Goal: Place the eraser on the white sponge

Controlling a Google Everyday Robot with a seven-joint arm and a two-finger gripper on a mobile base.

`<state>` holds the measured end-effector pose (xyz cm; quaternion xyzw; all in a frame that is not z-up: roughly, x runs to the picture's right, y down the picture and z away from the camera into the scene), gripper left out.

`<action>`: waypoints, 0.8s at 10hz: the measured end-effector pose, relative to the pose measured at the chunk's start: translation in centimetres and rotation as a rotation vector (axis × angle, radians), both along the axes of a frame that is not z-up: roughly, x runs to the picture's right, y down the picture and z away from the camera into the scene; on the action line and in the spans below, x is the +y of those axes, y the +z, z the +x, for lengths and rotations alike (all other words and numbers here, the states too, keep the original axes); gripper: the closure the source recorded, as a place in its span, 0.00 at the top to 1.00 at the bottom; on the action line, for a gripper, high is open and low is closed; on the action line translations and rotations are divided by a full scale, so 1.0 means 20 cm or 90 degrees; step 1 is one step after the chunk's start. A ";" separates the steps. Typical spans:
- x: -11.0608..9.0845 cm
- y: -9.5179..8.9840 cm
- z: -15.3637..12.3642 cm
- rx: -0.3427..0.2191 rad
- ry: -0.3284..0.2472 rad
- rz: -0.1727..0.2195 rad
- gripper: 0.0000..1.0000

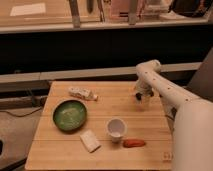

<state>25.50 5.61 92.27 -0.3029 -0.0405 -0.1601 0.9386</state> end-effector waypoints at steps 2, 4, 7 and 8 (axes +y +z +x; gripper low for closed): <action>-0.01 0.02 0.03 0.000 0.027 0.004 0.80; -0.01 0.04 0.05 0.004 0.051 0.007 0.80; 0.00 0.07 0.07 0.016 0.069 0.014 0.80; 0.00 0.08 0.06 0.018 0.069 0.016 0.80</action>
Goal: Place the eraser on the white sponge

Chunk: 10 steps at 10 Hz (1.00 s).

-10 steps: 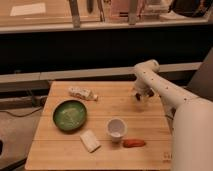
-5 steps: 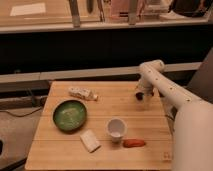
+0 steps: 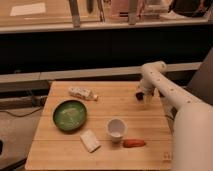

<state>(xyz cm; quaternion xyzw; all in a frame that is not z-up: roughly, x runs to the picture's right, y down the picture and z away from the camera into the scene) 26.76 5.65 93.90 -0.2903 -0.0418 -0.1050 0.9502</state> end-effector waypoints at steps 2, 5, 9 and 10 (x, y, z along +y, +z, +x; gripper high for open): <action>0.02 0.01 -0.01 0.007 -0.008 0.004 0.80; 0.04 0.01 -0.02 0.012 -0.007 0.006 0.80; -0.02 -0.01 0.04 0.003 0.046 0.019 0.80; -0.04 -0.01 0.06 0.002 0.054 0.022 0.80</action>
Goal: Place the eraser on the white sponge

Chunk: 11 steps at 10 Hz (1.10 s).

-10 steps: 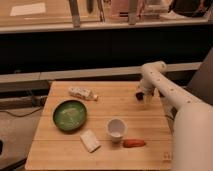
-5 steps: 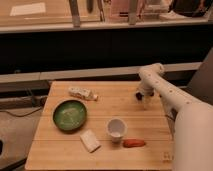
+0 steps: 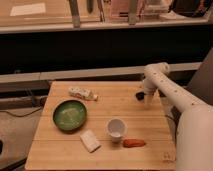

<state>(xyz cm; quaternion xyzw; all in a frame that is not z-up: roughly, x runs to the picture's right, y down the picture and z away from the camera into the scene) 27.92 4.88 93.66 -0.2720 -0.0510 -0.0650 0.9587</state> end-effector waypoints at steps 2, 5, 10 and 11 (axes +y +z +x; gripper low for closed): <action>-0.03 0.00 0.03 -0.002 0.017 0.005 0.80; 0.02 -0.01 0.11 0.007 0.035 0.000 0.80; 0.07 0.01 0.11 0.019 0.050 -0.013 0.80; 0.08 0.02 0.12 0.021 0.055 -0.016 0.80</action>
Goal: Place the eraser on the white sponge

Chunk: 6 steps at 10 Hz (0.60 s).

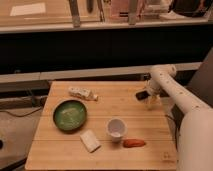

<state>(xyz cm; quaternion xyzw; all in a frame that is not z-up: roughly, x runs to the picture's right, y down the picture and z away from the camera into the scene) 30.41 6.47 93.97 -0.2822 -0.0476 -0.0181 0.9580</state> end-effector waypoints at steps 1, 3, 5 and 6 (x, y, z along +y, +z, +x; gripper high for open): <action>0.01 0.01 0.01 0.001 0.003 -0.002 0.80; 0.02 0.03 0.02 -0.002 0.010 0.000 0.80; 0.03 0.03 0.04 -0.008 0.013 0.004 0.80; 0.04 0.04 0.04 -0.010 0.014 0.004 0.80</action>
